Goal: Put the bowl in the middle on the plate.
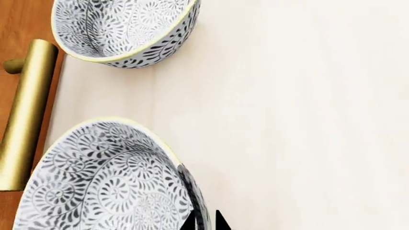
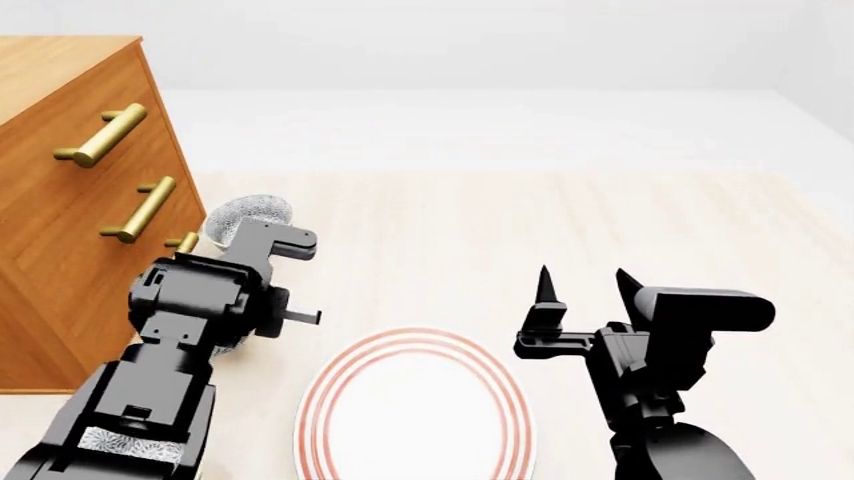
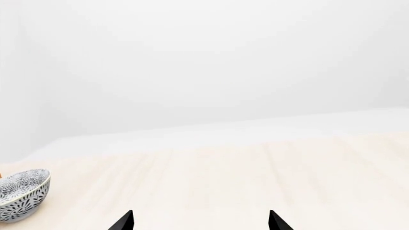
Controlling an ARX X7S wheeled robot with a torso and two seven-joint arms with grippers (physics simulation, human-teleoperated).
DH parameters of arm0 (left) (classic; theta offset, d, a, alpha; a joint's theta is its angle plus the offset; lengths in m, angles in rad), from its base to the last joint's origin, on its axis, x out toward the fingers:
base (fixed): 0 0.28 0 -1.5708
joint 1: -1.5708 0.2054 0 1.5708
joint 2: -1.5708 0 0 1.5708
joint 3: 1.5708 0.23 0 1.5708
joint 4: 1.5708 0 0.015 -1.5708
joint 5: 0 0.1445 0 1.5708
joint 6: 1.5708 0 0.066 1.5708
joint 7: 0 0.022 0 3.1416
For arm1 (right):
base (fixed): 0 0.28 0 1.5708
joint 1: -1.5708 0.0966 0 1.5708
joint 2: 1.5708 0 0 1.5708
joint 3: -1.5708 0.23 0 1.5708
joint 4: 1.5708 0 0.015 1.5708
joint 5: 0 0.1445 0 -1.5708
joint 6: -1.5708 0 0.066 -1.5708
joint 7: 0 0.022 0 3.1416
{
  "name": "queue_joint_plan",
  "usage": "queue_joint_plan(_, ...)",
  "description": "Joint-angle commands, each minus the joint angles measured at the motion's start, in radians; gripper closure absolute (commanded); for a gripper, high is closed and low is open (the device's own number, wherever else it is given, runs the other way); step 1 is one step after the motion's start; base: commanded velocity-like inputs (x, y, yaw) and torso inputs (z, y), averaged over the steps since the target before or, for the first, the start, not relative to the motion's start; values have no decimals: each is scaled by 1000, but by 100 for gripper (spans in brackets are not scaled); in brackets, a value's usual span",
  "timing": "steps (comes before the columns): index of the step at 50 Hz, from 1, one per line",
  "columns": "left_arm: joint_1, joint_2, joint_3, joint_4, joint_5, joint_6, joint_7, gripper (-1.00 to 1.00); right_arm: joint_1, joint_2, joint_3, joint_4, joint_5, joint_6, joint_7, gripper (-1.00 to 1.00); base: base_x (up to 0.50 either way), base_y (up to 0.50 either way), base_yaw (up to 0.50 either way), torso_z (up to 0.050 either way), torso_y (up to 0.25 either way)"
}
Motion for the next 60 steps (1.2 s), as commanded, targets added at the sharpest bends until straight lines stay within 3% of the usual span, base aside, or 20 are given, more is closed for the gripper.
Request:
queue_joint_plan(1,91,-54,28,497,-29,-215,23,100,-1,6,-1,-11,11,-4,7,-100,0,0,0,0,0)
queue_joint_plan(19,207,-149,183,1119,-162,-357,136,100,-10,16,5,-20,25,-13,19,-100,0,0,0,0,0)
queue_joint_plan(29,261,-238,402,1445,-213,-384,150,100,0,20,0,-24,30,-6,30,-100,0,0,0,0,0)
queue_joint_plan(48,218,-330,806,1640,-168,-316,95,100,2,28,-5,-23,40,-9,42,-100,0,0,0,0,1)
queue_joint_plan(60,183,-336,954,1608,-121,-238,72,100,-3,36,-5,-41,49,-5,53,-100,0,0,0,0,1)
